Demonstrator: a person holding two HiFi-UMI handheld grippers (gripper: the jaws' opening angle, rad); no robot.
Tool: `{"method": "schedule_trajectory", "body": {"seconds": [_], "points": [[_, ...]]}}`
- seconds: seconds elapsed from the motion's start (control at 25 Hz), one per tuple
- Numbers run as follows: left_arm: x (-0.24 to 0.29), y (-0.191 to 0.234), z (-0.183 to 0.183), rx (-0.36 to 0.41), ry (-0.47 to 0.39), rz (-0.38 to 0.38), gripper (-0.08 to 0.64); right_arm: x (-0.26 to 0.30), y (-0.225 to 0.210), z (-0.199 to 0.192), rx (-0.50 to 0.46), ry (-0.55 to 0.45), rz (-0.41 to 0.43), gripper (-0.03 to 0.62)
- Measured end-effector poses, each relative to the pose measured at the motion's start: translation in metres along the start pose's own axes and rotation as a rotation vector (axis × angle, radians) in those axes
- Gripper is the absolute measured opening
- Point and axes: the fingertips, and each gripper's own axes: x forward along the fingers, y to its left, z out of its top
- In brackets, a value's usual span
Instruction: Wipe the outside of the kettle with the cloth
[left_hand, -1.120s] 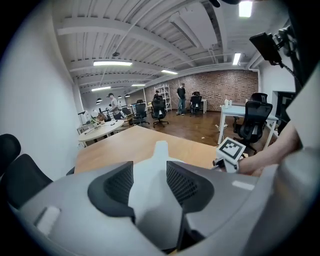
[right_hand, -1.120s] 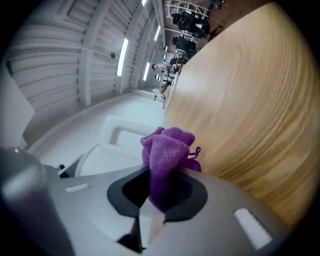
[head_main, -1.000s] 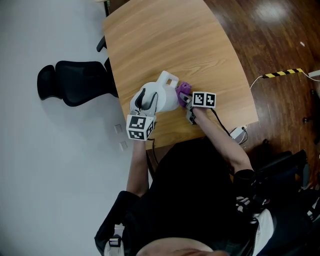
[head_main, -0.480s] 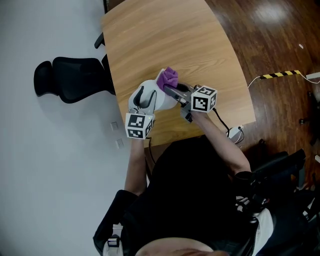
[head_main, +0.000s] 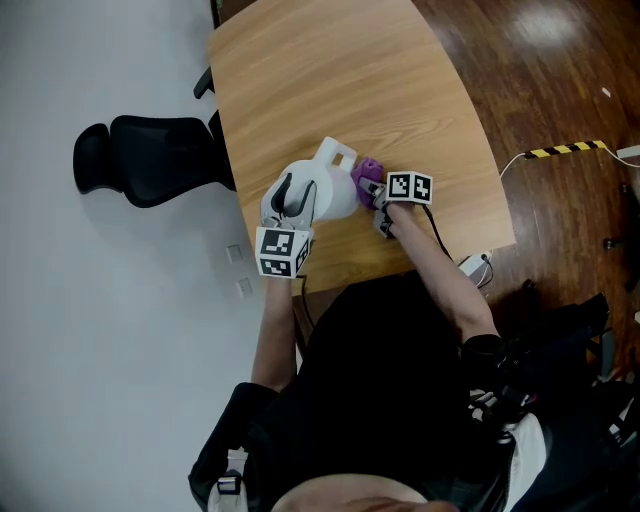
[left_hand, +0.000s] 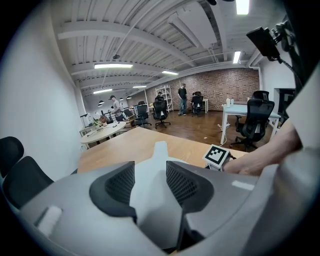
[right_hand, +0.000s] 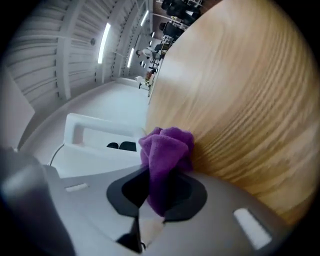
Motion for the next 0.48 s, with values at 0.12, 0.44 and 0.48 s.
{"method": "schedule_trajectory", "body": {"seconds": [0.12, 0.44, 0.48], "points": [[-0.001, -0.001, -0.003, -0.002, 0.001, 0.0, 0.059, -0.005, 0.012, 0.003, -0.025, 0.001, 0.03, 0.052], [-0.001, -0.001, 0.0, 0.005, -0.008, 0.004, 0.058, -0.09, 0.237, 0.057, -0.375, -0.369, 0.647, 0.051], [-0.001, -0.001, -0.001, 0.004, -0.008, 0.005, 0.058, -0.084, 0.237, 0.053, -0.4, -0.354, 0.655, 0.051]]}}
